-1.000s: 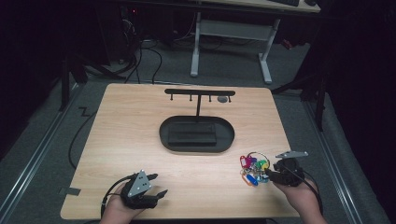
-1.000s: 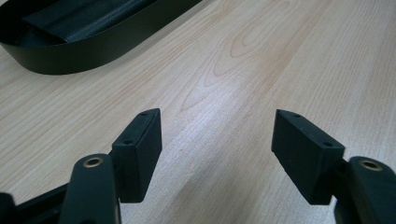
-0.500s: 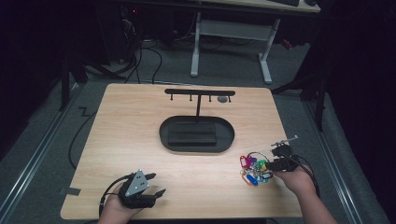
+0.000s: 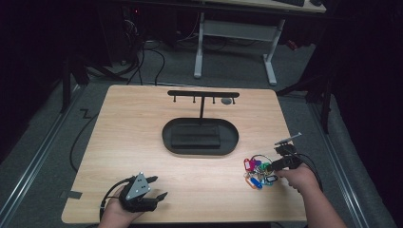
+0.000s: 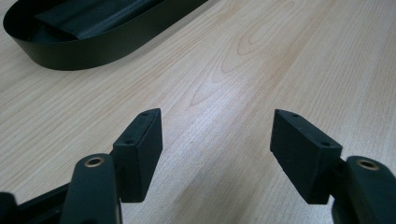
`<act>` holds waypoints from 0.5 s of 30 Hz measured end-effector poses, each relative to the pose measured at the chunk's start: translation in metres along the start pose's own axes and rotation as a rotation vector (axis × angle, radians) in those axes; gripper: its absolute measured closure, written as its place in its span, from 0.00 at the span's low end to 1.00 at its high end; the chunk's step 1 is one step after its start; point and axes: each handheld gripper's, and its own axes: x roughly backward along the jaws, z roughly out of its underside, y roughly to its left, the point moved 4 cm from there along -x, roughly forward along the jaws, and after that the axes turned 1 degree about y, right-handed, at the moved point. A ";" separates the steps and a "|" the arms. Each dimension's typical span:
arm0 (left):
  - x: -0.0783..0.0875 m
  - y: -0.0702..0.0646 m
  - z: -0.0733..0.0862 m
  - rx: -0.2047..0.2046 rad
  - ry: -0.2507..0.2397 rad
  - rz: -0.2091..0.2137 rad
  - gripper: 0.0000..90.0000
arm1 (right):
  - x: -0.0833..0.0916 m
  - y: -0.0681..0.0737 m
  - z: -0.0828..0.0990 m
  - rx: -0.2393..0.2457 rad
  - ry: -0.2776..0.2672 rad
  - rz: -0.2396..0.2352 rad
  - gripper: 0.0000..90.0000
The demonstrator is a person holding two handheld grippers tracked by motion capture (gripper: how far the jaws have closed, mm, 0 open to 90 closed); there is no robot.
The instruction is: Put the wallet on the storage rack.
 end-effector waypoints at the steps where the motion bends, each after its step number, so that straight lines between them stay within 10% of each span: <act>1: 0.000 0.000 0.000 0.000 0.001 0.000 0.39 | 0.000 0.000 0.000 0.003 -0.001 -0.002 0.57; 15: -0.001 0.000 0.001 0.000 0.009 0.002 0.39 | 0.000 0.005 -0.005 0.046 0.076 -0.056 0.83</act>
